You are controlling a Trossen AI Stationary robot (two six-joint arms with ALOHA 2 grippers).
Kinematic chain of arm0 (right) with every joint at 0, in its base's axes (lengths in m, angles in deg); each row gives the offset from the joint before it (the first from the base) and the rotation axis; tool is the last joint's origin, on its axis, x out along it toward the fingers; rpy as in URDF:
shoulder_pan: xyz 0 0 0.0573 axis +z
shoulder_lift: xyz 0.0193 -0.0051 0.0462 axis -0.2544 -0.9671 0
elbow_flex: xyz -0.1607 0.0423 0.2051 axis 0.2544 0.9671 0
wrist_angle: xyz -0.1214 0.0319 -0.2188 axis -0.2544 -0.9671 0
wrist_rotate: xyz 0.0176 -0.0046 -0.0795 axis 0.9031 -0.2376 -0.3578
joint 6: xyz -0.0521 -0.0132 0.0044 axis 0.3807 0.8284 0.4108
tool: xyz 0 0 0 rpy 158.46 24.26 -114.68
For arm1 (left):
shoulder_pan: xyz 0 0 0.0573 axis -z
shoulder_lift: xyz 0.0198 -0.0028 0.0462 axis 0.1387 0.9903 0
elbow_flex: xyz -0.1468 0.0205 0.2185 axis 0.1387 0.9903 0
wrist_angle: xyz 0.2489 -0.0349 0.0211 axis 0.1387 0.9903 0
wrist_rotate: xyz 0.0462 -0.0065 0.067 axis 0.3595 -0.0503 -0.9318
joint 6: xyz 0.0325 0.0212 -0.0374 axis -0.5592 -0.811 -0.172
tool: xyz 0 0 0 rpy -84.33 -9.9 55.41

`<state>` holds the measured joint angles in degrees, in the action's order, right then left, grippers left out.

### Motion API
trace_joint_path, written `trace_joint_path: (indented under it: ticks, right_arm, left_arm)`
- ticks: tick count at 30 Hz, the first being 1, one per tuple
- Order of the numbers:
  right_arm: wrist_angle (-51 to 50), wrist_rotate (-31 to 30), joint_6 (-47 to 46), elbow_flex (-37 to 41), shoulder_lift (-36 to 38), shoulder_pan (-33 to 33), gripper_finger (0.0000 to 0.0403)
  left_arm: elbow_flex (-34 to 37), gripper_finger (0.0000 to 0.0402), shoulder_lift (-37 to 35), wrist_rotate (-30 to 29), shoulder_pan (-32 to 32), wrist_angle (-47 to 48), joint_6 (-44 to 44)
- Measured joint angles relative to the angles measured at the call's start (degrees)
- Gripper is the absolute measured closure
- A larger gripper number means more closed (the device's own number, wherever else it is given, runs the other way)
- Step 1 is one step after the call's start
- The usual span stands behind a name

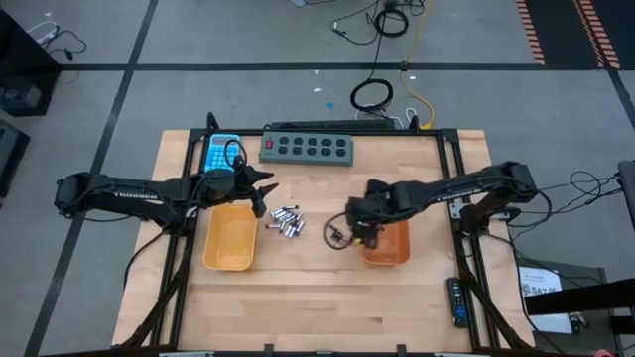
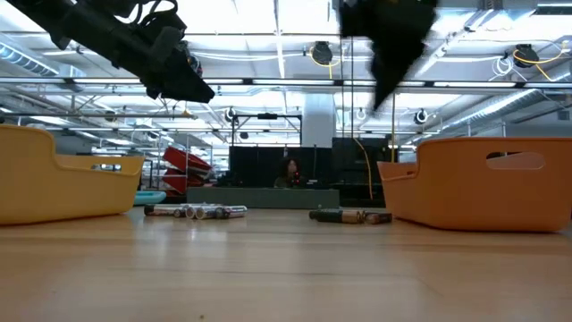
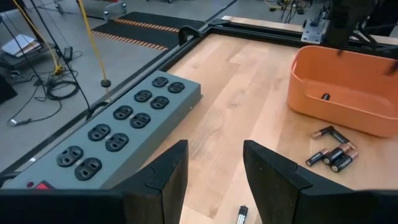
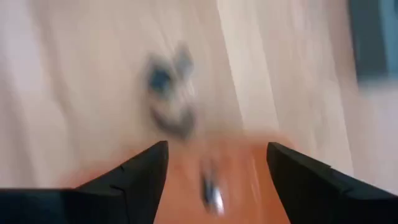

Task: Sort batteries
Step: Put the black battery into the orange bin

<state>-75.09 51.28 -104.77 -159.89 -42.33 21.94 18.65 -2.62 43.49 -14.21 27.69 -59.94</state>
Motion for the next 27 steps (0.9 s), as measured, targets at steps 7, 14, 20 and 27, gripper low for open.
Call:
trace_joint_path:
  ticks: [7,14,20,27]
  right_arm:
    - [7.7,8.1,9.9,-7.5,-10.0,-1.0,0.0187]
    - [7.2,12.4,12.1,-7.5,-18.9,-1.7,0.021]
    - [7.0,12.7,14.4,-7.6,-21.7,-0.3,0.0211]
    - [7.4,11.6,12.4,-7.5,-23.8,-3.5,0.0211]
  left_arm:
    - [-0.8,0.0236,0.0,0.0,-0.1,0.6,-0.2]
    - [-1.2,0.0236,0.0,0.0,-0.1,0.7,-0.1]
    - [-1.2,0.0236,0.0,0.0,-0.1,2.5,0.2]
    - [-1.2,0.0236,0.0,0.0,-0.1,2.2,0.2]
